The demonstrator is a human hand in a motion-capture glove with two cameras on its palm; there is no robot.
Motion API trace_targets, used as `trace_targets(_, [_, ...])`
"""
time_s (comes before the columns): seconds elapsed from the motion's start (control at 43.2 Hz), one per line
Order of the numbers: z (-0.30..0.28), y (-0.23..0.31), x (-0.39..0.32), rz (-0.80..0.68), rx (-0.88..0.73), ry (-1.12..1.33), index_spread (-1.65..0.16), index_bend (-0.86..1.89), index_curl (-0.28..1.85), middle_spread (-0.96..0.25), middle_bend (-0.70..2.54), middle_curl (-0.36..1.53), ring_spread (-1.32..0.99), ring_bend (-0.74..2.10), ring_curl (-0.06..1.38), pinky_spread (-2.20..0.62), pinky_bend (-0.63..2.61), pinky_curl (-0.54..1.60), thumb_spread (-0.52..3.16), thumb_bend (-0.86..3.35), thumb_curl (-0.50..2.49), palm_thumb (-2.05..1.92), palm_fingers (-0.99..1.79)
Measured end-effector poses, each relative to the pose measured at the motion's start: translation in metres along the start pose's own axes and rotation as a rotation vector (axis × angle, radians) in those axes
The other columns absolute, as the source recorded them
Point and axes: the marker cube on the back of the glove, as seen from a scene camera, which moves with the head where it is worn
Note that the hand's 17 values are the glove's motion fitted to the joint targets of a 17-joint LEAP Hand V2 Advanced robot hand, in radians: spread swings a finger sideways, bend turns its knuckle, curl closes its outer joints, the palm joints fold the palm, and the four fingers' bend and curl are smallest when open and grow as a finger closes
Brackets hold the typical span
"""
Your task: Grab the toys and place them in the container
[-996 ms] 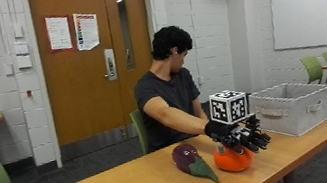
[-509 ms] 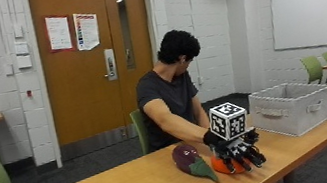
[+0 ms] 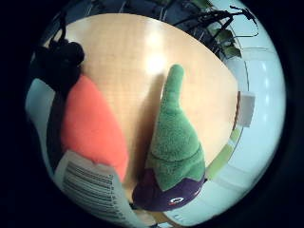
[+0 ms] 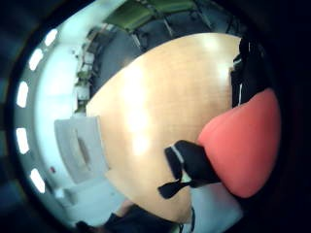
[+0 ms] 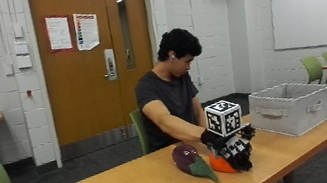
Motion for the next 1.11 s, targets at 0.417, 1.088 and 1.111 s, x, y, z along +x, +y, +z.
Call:
trace_targets(0.417, [-0.002,0.012,-0.010,-0.013,0.075,0.059,-0.36,0.47,0.80,-0.38,0.65,0.49,-0.44,0.99,0.42,-0.41,0.77,0.36,1.02,0.24,0.46,0.60,1.15])
trace_targets(1.088, [-0.267,0.058,-0.225,-0.292,0.424,-0.035,-0.48,0.35,1.32,-0.38,0.96,0.66,-0.41,1.21,0.51,-0.46,0.88,0.43,0.83,0.29,0.77,0.65,1.13])
trace_targets(1.111, [-0.272,0.064,-0.241,-0.315,0.428,-0.043,-0.48,0.35,1.33,-0.38,0.96,0.67,-0.41,1.21,0.52,-0.46,0.88,0.43,0.83,0.29,0.77,0.64,1.13])
